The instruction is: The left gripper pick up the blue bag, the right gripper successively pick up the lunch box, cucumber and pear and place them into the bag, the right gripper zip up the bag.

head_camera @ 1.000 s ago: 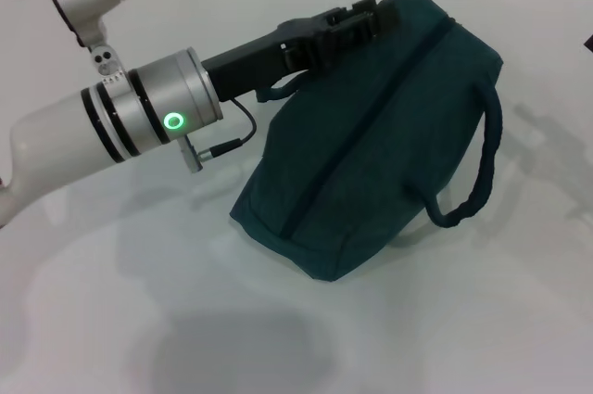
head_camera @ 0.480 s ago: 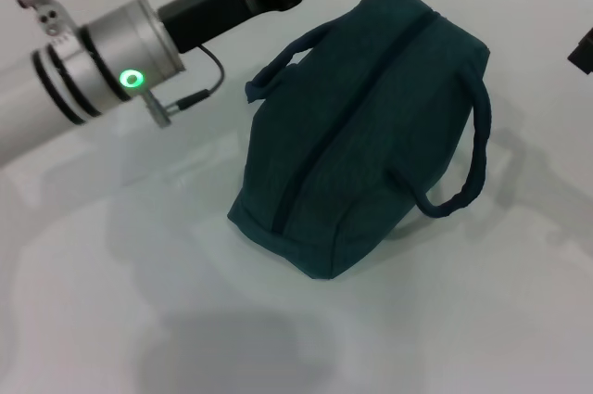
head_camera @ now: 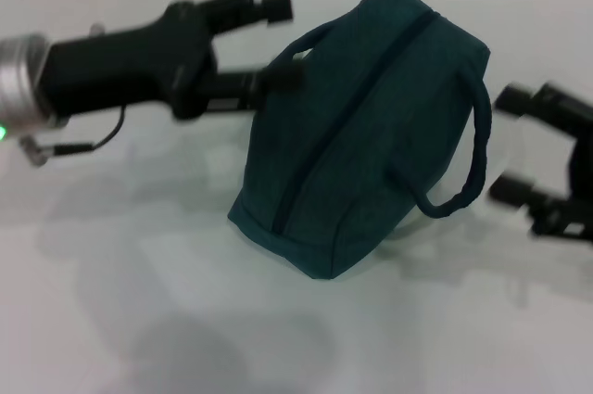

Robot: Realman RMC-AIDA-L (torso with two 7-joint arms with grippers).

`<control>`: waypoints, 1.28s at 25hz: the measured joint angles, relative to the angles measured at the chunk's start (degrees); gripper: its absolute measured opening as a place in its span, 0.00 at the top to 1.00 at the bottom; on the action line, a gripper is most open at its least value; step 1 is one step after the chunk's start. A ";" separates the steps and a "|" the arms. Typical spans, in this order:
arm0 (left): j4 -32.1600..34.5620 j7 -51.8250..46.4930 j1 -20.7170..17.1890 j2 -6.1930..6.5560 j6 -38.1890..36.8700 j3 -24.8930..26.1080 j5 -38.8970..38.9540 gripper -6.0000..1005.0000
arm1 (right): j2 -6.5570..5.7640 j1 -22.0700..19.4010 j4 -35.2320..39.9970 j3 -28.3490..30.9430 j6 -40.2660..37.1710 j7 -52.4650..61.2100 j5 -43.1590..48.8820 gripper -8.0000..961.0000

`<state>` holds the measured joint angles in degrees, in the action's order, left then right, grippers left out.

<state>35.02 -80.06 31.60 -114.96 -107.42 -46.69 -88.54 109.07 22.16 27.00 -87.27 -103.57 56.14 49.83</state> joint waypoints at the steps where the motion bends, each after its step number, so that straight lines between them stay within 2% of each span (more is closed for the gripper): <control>1: 0.36 0.43 -0.50 0.06 -0.46 -0.07 -0.42 0.12 | 0.20 0.03 0.86 0.02 0.36 -0.11 1.48 0.16; 3: 2.04 2.30 -3.16 0.07 -1.79 -0.48 -2.78 0.12 | 1.01 0.11 2.97 0.01 1.53 -0.19 4.90 0.15; 5: 3.04 3.71 -5.23 -0.11 -1.91 -0.69 -4.22 0.12 | 2.57 0.15 5.99 0.03 3.82 -0.22 11.29 0.13; 9: 3.40 6.77 -8.99 -0.29 -2.19 -0.83 -5.83 0.12 | 4.88 0.44 7.43 0.09 6.87 -0.24 18.13 0.10; 12: 3.34 8.14 -10.79 -0.31 -2.70 -1.98 -7.04 0.12 | 6.00 0.78 7.35 -0.66 9.24 -0.25 21.06 0.10; 18: 2.64 11.33 -13.03 -0.89 -3.06 -4.94 -8.29 0.12 | 6.14 0.86 6.41 -1.94 11.19 -0.35 21.37 0.10; 24: 1.82 11.60 -13.97 -1.25 -3.40 -5.08 -12.25 0.12 | 6.17 0.87 5.94 -1.96 12.05 -0.42 21.24 0.10; 32: 1.56 11.97 -15.86 -1.34 -3.64 -5.07 -13.34 0.12 | 6.22 1.05 5.86 -1.82 12.34 -0.43 21.25 0.10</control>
<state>36.57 -68.09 15.74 -116.31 -111.06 -51.77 -101.89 115.29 23.22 32.86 -89.08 -91.23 55.71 71.08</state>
